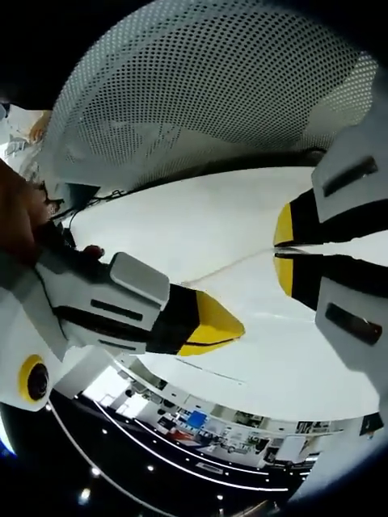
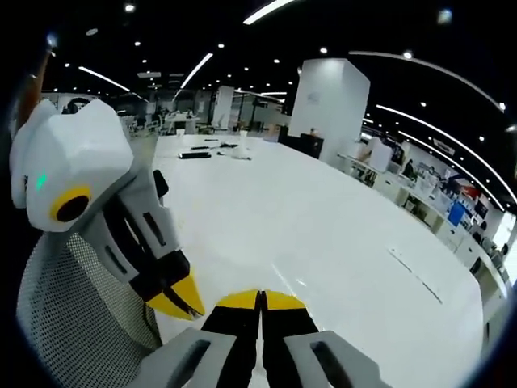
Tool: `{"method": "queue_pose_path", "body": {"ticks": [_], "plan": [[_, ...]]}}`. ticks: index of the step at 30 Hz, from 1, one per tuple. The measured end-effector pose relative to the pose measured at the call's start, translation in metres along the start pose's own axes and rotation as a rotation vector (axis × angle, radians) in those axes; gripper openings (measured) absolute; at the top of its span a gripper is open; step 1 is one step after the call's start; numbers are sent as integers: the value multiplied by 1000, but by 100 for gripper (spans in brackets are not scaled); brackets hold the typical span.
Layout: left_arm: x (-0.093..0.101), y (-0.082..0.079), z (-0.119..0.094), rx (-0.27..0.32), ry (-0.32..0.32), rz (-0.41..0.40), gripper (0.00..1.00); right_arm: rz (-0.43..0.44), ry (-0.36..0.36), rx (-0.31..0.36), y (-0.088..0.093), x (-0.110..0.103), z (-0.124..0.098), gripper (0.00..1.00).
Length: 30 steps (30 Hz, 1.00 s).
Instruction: Open the resealable bag by pulling the two sides of the seal apart until the entire bag opening is separated and visibly accessible.
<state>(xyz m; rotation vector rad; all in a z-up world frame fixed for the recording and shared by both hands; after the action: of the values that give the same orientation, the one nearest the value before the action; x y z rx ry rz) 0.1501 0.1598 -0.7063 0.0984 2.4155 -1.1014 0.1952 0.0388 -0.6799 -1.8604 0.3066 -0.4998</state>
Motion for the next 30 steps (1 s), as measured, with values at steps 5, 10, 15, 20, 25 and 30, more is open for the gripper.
{"method": "queue_pose_path", "body": {"ticks": [5,10,15,20,25,30], "plan": [[-3,-3,-1,10,-18,0,0,-25,30,35,-12,5,-1,0],[-6,-5,-1,12,-34,7,1,-61,35,54,-23,9,-2,0],[-12,-8,-1,25,-63,4,1,-90,54,75,-32,14,-3,0],[-17,-11,-1,42,-85,0,0,-102,75,95,-42,22,-4,0],[-24,-14,-1,51,-112,1,0,-125,92,110,-50,30,-3,0],[-32,-16,-2,64,-145,-6,0,-132,108,128,-56,35,-5,0]]}}
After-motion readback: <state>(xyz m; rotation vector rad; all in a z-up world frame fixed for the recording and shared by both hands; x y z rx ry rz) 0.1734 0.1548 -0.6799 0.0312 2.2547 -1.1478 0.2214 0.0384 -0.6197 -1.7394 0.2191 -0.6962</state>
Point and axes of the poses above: the point that each gripper's makers call its tool centre point, and the gripper's own axes: z roughly forward along the fingers, x roughly to its right, y roughly out of its underside, the point moved 10 cm from there along -z, roughly backward along the fingers, and after that the axes turned 15 degrees about x, right-handed, at the moved point
